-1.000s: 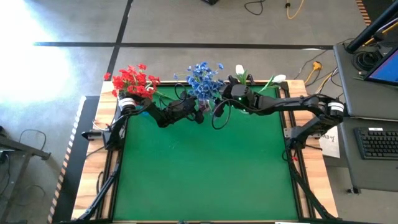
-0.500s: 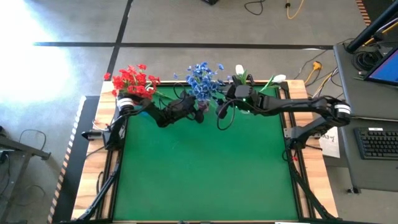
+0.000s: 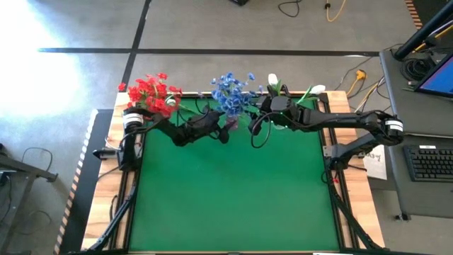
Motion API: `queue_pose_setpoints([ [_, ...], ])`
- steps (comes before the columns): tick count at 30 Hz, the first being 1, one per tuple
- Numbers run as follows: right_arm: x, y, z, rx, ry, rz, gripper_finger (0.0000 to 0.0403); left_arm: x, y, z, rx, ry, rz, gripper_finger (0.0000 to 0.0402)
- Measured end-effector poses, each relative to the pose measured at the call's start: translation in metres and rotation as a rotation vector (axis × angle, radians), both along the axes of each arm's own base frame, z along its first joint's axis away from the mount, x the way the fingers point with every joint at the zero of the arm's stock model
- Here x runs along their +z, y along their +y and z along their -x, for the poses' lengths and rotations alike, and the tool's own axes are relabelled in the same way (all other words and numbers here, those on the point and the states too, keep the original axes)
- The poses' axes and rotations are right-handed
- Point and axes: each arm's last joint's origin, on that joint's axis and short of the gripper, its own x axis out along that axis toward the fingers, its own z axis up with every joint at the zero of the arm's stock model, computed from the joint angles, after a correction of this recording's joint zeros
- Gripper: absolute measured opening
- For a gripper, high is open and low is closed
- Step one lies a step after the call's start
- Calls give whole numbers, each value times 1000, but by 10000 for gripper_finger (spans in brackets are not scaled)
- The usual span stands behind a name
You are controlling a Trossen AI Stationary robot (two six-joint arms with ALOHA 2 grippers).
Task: Sort flowers into vase by color
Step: Put the blue flowers into the purple vase
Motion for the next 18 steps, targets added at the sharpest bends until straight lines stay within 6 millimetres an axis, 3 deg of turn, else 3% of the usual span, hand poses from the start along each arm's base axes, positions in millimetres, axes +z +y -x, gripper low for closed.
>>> queue_pose_setpoints([
  [12, -1, 4, 4, -1, 20, -53, 176, 4, -21, 36, -27, 92, 30, 298],
  [18, 1, 15, 9, 18, 45, -88, 176, -4, -28, 52, -70, 234, 52, 298],
])
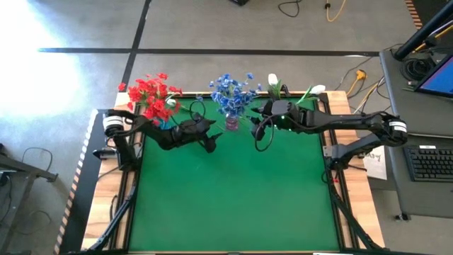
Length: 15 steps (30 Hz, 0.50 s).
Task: Sort flowers into vase by color
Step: Put the blue flowers into the purple vase
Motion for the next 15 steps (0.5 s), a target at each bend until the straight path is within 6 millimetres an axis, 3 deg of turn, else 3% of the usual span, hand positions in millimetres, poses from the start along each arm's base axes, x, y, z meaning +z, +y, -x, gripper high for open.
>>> queue_pose_setpoints([
  [6, 6, 16, 9, 26, 13, -46, 176, -6, -5, 11, -21, 160, 10, 298],
  [15, 10, 37, 10, 88, -2, -71, 176, -10, -4, 9, -77, 340, -52, 293],
])
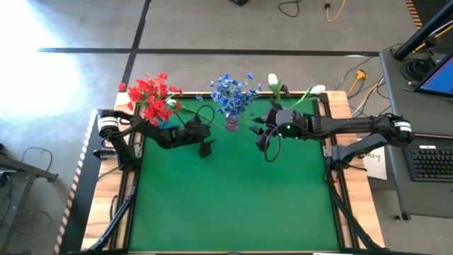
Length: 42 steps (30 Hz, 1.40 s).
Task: Sort flowers into vase by color
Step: Put the blue flowers into the purple vase
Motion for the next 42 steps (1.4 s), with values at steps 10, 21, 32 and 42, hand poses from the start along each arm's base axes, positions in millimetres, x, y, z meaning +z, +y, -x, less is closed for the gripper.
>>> queue_pose_setpoints([
  [10, 0, 7, -1, 24, -2, -4, 176, 7, 5, -9, -61, 42, -124, 285],
  [21, -2, 8, 1, 25, 30, -8, 176, 0, 17, -14, -36, 184, -301, 285],
  [32, -8, 11, 7, 13, 99, -55, 176, 3, 26, -18, -100, 237, -361, 284],
  [42, -17, 19, 14, -4, 203, -119, 176, 1, 20, -18, -32, 212, -265, 273],
])
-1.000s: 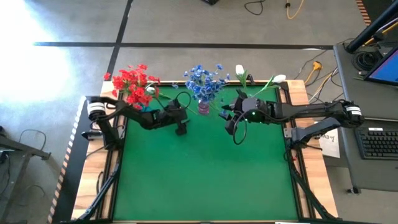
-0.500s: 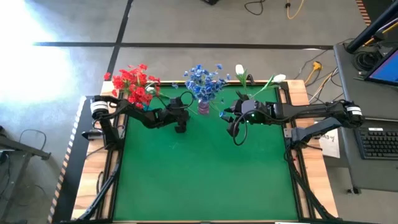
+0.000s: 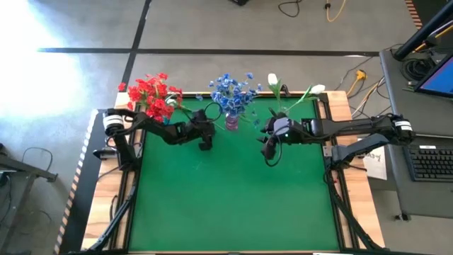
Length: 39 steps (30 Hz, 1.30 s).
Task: Sort flowers into vase by color
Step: Put the blue flowers into the purple vase, then put the white flower into the transparent vase
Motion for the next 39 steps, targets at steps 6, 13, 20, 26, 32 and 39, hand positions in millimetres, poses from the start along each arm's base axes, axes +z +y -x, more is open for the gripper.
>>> queue_pose_setpoints([
  [6, -5, 0, 5, -33, 62, -39, 176, 6, -13, -1, -4, -34, 58, 272],
  [13, -11, 3, 11, -55, 132, -124, 176, 16, -42, -5, -63, -50, 110, 272],
  [20, -19, 6, 17, -68, 185, -187, 176, 20, -64, -7, -102, -69, 150, 272],
  [26, -30, 10, 20, -75, 218, -206, 176, 18, -67, -5, -86, -44, 179, 272],
  [32, -48, 31, 17, 46, 175, -168, 176, 28, -88, 3, -173, 11, 234, 272],
  [39, -67, 47, -16, 149, -31, -43, 176, 61, -109, 16, -227, -30, 220, 272],
])
